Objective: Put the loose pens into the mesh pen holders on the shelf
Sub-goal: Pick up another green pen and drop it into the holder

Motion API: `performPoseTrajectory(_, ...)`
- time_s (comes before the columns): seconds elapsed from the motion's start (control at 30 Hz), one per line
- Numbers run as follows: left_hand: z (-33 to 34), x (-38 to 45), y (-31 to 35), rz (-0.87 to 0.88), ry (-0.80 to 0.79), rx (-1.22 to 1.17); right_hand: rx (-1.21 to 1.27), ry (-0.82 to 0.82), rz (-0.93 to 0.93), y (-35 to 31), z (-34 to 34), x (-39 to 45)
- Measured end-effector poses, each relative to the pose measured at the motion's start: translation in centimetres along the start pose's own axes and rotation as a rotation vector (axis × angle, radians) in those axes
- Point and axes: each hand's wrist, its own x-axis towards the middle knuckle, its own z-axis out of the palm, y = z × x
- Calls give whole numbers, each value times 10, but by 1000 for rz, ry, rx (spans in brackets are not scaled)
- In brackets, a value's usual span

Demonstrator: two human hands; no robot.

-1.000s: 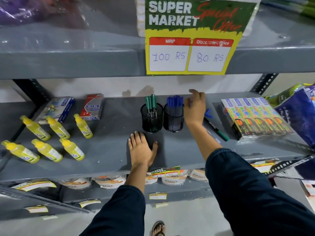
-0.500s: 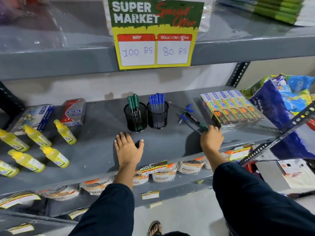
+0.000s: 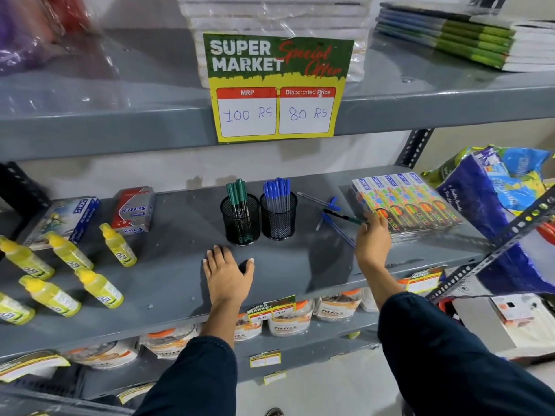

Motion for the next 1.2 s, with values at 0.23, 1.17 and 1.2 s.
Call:
performPoseTrajectory(0.23, -1, 0, -1, 2, -1, -14, 449, 138, -180, -75, -13, 23)
performPoseTrajectory(1.17, 2, 0, 0, -16, -1, -93, 243, -381, -637, -203, 106, -26)
performPoseTrajectory(1.2, 2, 0, 0, -14, -3, -93, 194, -379, -665, -202, 108, -26)
